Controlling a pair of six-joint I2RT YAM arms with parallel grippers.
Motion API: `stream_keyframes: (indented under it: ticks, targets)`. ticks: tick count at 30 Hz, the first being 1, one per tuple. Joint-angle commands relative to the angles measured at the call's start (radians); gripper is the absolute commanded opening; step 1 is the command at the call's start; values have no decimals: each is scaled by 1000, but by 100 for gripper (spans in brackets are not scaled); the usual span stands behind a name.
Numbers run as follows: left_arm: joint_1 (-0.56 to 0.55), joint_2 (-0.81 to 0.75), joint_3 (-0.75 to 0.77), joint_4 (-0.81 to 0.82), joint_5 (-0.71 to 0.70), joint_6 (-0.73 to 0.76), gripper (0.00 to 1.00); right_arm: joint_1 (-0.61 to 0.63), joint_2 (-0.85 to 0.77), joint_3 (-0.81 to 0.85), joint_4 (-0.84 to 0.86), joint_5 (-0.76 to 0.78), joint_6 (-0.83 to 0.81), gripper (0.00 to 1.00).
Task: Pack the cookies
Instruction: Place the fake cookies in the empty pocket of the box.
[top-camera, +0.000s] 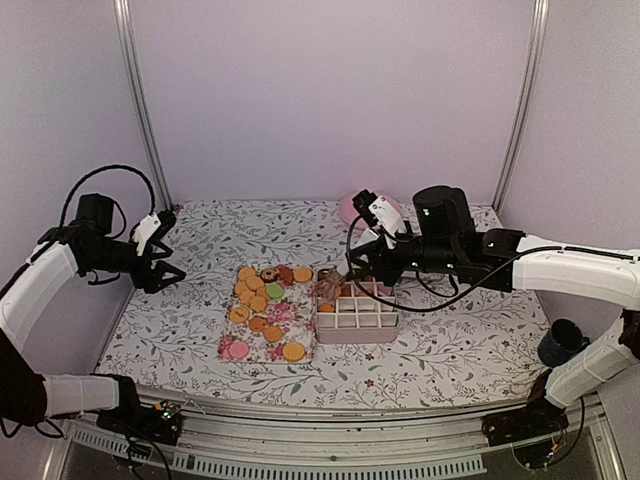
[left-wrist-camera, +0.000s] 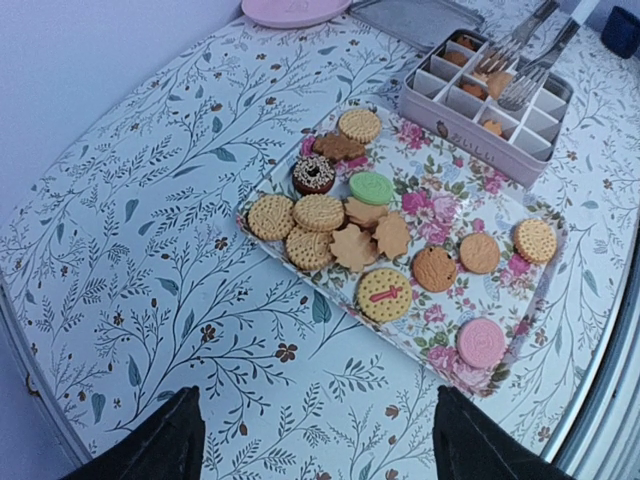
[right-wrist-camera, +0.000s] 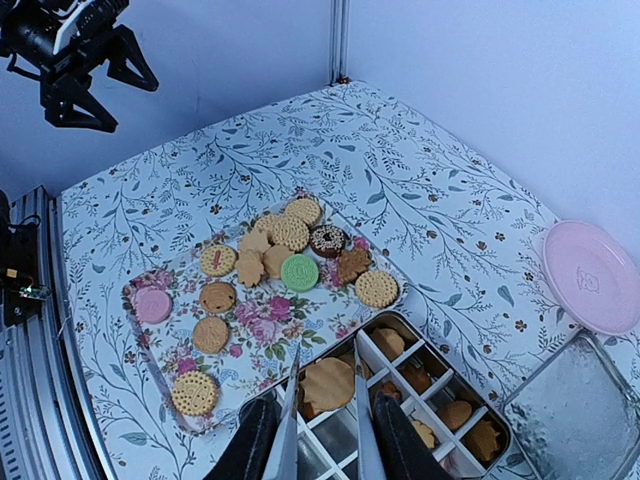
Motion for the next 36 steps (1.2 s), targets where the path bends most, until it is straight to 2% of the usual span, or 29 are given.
stream_keyframes:
  ticks: [1, 10, 18, 25, 32, 36]
  targets:
    - [11, 2, -4, 17, 14, -9, 80, -5, -54, -25, 44, 33, 27, 7]
    - [11, 3, -10, 15, 11, -7, 80, -8, -90, -75, 42, 56, 31, 9]
    - [11, 5, -4, 15, 8, -9, 80, -9, -85, -87, 42, 63, 32, 17]
    - [11, 6, -4, 15, 10, -10, 80, -22, -94, -108, 47, 65, 29, 18]
    - [11, 5, -3, 15, 8, -11, 80, -24, -93, -107, 50, 47, 33, 39]
    - [11, 6, -1, 15, 10, -10, 80, -23, -93, -99, 50, 38, 35, 43]
